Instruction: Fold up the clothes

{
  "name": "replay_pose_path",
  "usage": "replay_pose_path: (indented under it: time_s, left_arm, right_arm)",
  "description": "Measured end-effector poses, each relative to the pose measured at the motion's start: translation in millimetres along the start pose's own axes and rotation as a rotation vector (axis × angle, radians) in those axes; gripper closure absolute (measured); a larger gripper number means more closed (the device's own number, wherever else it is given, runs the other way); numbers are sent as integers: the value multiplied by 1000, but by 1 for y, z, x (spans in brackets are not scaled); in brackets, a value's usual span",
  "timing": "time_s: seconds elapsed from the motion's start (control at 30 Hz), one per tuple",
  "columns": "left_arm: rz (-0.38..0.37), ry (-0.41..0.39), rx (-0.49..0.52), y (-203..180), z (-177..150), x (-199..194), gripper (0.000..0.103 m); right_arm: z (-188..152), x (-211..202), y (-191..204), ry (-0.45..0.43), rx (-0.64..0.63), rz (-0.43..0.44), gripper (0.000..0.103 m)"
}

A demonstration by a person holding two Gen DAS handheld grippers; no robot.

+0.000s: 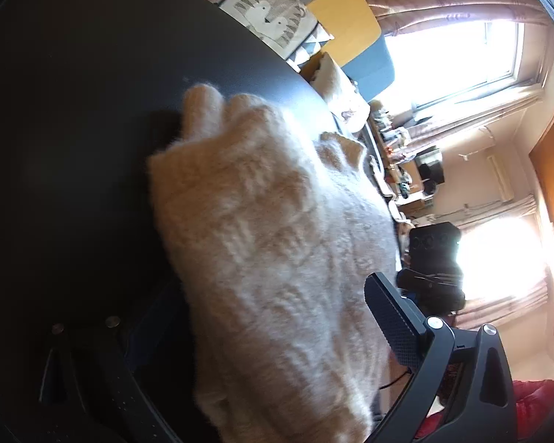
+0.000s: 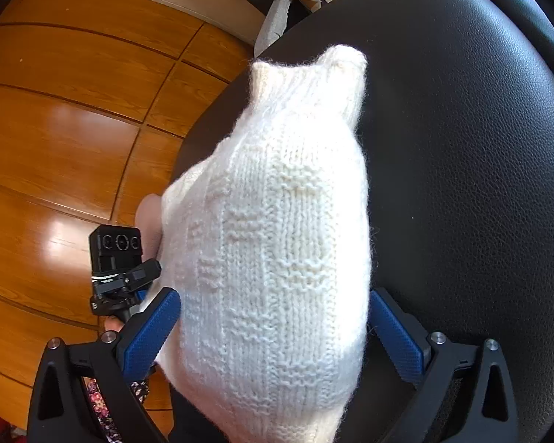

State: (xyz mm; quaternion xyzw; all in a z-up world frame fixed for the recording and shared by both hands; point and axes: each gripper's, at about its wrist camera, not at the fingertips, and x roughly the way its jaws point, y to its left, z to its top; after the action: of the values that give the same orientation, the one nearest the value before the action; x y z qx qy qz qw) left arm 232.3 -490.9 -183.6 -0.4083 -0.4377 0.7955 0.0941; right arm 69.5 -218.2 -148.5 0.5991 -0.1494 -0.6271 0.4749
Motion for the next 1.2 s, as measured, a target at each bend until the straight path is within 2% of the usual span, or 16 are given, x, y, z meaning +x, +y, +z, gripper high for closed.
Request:
replay_pose_path:
  time_s: [0.1, 0.23, 0.43, 0.63, 0.8, 1.03, 1.13, 1.2]
  left_arm:
    - [0, 24, 16, -3, 0, 4, 3]
    - [0, 14, 8, -3, 2, 7, 3]
    - [25, -11, 49, -5, -6, 5, 3]
    - [45, 2, 29, -5, -3, 6, 4]
    - [61, -9, -1, 1, -4, 1, 14]
    - [97, -59, 21, -4, -12, 2, 18]
    - [114, -67, 14, -6, -13, 2, 21]
    - [124, -72, 14, -7, -14, 2, 23]
  right_arm:
    - [2, 6, 3, 2, 14, 8, 0]
    - [7, 9, 2, 15, 40, 26, 0]
    - [15, 18, 5, 28, 90, 24, 0]
    - [15, 27, 14, 14, 72, 27, 0]
    - [11, 23, 12, 7, 52, 24, 0]
    - [11, 4, -1, -37, 36, 22, 0]
    - [9, 7, 5, -23, 1, -5, 0]
    - [9, 9, 9, -11, -24, -45, 4]
